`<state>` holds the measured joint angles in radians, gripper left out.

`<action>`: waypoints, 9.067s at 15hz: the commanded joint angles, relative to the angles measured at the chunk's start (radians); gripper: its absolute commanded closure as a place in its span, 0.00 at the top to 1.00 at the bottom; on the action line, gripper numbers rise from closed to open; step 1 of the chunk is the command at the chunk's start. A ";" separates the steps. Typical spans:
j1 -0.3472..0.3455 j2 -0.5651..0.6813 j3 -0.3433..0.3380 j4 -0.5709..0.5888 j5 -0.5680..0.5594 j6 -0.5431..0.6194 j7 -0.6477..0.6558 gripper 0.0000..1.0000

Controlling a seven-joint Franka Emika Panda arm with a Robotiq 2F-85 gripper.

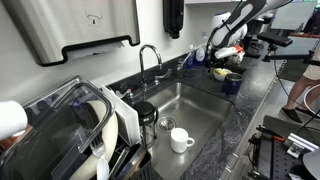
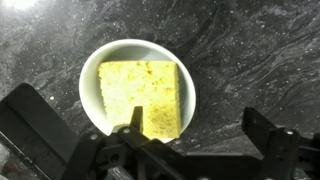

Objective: Take the kitchen sponge out of the white bowl and use it to scrub the counter

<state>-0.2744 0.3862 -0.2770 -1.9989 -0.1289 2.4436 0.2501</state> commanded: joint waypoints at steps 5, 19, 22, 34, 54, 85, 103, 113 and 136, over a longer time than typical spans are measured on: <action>-0.009 0.000 -0.011 -0.013 0.041 0.017 -0.041 1.00; -0.012 0.006 -0.029 -0.036 0.033 0.036 -0.033 0.30; -0.011 0.001 -0.031 -0.044 0.032 0.038 -0.033 0.10; 0.037 -0.060 -0.086 -0.052 -0.055 0.000 0.047 0.03; 0.025 -0.151 -0.036 -0.065 0.019 0.066 -0.015 0.03; 0.084 -0.120 0.031 -0.064 -0.011 0.067 -0.063 0.03; 0.195 -0.072 -0.107 -0.090 -0.430 0.197 0.321 0.03; 0.190 -0.017 -0.106 -0.164 -0.423 0.220 0.286 0.03; -0.039 -0.005 0.233 -0.271 0.170 0.508 -0.389 0.03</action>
<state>-0.2773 0.3864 -0.0855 -2.2501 0.0009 2.9542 -0.0708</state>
